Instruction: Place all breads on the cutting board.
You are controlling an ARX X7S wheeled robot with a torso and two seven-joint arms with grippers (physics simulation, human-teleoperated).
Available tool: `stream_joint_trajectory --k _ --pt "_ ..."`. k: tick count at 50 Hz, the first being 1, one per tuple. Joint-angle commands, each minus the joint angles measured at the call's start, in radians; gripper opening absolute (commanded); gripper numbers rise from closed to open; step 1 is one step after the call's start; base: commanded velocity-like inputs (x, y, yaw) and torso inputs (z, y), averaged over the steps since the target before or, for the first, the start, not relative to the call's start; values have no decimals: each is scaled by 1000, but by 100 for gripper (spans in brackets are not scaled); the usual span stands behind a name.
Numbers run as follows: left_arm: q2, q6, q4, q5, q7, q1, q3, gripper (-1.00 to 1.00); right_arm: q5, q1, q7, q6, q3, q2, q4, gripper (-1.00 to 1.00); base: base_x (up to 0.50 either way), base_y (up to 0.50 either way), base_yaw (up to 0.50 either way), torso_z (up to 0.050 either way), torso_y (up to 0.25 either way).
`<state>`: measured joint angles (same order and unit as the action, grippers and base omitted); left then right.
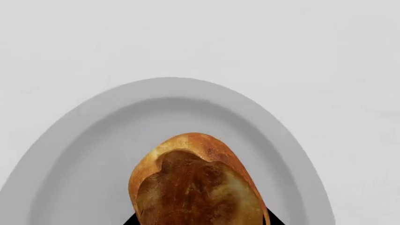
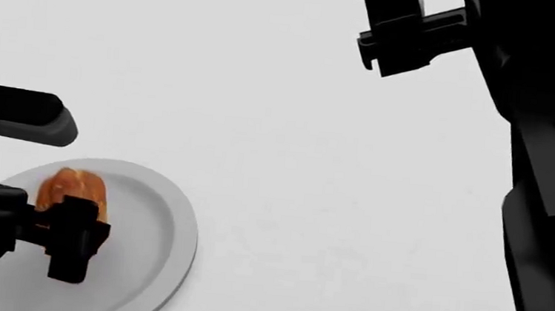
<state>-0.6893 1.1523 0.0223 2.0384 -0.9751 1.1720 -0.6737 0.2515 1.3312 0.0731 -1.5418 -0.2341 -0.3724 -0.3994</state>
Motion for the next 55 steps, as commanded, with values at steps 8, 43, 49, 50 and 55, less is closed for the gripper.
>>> stream_joint_trajectory --k 8,43,49,50,55 --pt "-69 -39 -237 170 -108 9 83 -100 36 -4 -9 -20 40 20 -29 100 0 0 0 0 0" --pt "-284 -239 -731 9 -127 1 542 -100 1480 58 -1207 44 253 -194 -122 100 0 0 0 0 0" --pt "-301 -259 -735 -24 -133 0 586 -100 1644 111 -1370 103 174 -257 -158 100 0 0 0 0 0" --pt "-300 -270 -734 -17 -141 -9 590 -100 1683 112 -1403 129 164 -269 -168 100 0 0 0 0 0" --pt "-305 -265 -739 6 -152 11 573 -100 1724 118 -1426 141 141 -302 -191 100 0 498 0 0 0"
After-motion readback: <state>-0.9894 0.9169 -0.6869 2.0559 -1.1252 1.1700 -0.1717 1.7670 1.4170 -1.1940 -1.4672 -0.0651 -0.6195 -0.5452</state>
